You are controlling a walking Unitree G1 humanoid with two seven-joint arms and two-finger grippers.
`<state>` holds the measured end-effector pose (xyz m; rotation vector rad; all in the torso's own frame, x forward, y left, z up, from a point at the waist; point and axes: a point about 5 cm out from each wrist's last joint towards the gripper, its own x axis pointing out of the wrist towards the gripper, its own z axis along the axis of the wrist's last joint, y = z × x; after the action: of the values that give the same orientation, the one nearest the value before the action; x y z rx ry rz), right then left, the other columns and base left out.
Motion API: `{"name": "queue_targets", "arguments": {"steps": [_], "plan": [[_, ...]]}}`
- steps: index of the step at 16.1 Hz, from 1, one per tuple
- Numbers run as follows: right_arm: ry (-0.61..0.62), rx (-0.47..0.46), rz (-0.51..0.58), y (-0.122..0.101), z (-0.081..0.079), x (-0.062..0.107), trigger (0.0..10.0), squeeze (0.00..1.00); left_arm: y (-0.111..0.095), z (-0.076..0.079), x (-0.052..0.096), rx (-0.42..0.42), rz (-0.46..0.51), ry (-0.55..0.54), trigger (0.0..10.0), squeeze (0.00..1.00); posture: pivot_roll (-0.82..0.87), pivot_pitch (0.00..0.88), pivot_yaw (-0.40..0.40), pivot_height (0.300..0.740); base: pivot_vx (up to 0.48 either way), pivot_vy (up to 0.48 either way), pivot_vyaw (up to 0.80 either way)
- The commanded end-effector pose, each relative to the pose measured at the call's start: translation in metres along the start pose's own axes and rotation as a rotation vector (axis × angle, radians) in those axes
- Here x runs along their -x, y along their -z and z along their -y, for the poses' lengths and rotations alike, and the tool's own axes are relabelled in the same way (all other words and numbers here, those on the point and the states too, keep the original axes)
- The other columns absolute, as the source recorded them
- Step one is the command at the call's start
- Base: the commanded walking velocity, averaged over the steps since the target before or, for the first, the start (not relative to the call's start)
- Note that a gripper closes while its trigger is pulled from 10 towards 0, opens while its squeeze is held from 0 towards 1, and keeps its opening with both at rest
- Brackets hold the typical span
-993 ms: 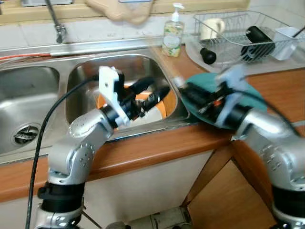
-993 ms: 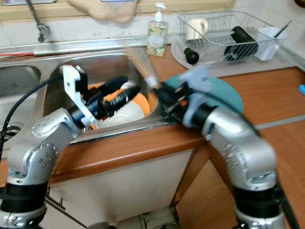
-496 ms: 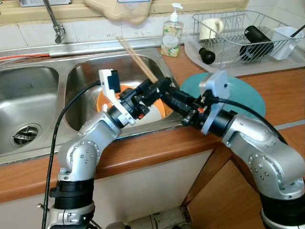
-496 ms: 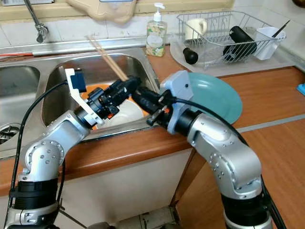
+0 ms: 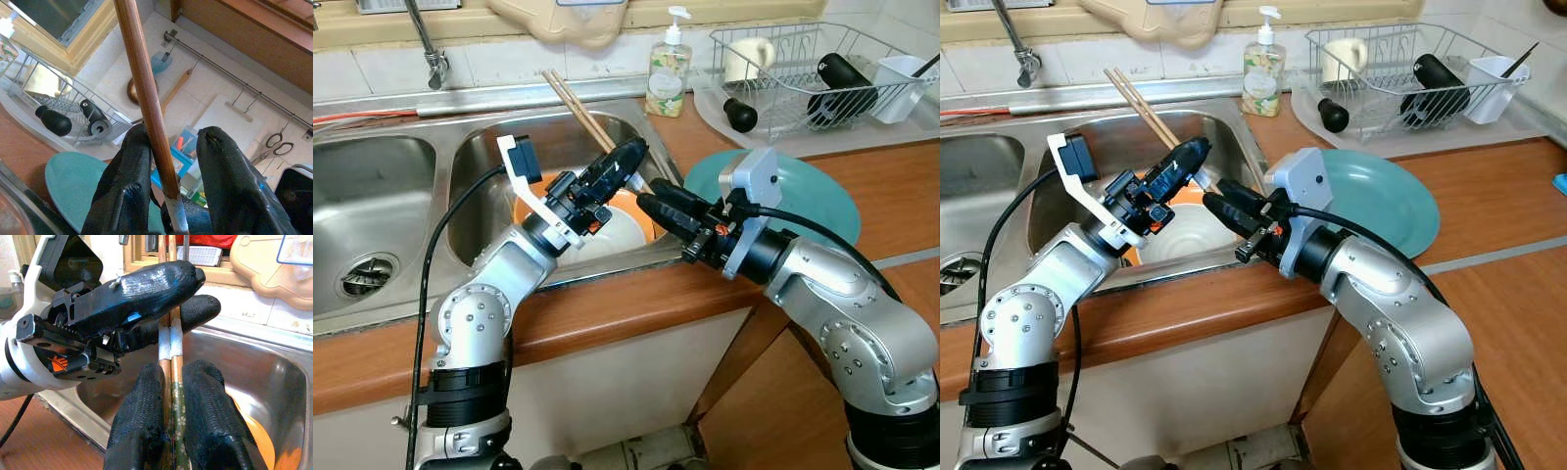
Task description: Kitchen organization
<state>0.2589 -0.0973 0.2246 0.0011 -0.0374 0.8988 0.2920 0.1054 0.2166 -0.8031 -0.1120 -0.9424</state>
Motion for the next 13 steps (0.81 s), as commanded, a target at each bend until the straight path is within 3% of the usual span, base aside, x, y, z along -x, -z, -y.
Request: {"name": "queue_targets", "arguments": {"steps": [1,7,8,11,12,13], "plan": [[0.008,0.012,-0.004,0.0013,-0.0007,0.0013,0.0,0.0,-0.0013,0.0016,-0.0029,0.009,-0.004,0.019,0.0,0.0,-0.07,0.0,0.03,0.74,0.0,0.0,0.0],[0.033,0.029,-0.007,0.0018,0.0007,0.0049,0.0,0.0,0.0004,0.0005,-0.0054,0.029,-0.021,0.023,0.0,0.0,-0.07,0.0,0.049,0.74,0.0,0.0,0.0],[0.034,0.03,-0.007,0.0018,0.0007,0.0048,0.7,0.0,0.0009,0.0004,-0.0055,0.027,-0.024,0.022,0.0,0.0,-0.07,0.0,0.052,0.74,0.0,0.0,0.0],[0.035,0.039,-0.01,0.0019,0.0007,0.0048,4.9,0.0,0.0029,-0.0007,-0.006,0.027,-0.032,0.014,0.0,0.0,-0.07,0.0,0.052,0.74,0.0,0.0,0.0],[0.036,0.044,-0.015,0.0022,0.0008,0.005,9.5,0.0,0.0033,-0.0013,-0.0063,0.023,-0.033,0.008,0.0,0.0,-0.07,0.0,0.052,0.74,0.0,0.0,0.0],[0.034,0.051,-0.021,0.0026,0.0008,0.0052,10.0,0.0,0.0033,-0.002,-0.0067,0.015,-0.034,0.001,0.0,0.0,-0.08,0.0,0.05,0.74,0.0,0.0,0.0]]}}
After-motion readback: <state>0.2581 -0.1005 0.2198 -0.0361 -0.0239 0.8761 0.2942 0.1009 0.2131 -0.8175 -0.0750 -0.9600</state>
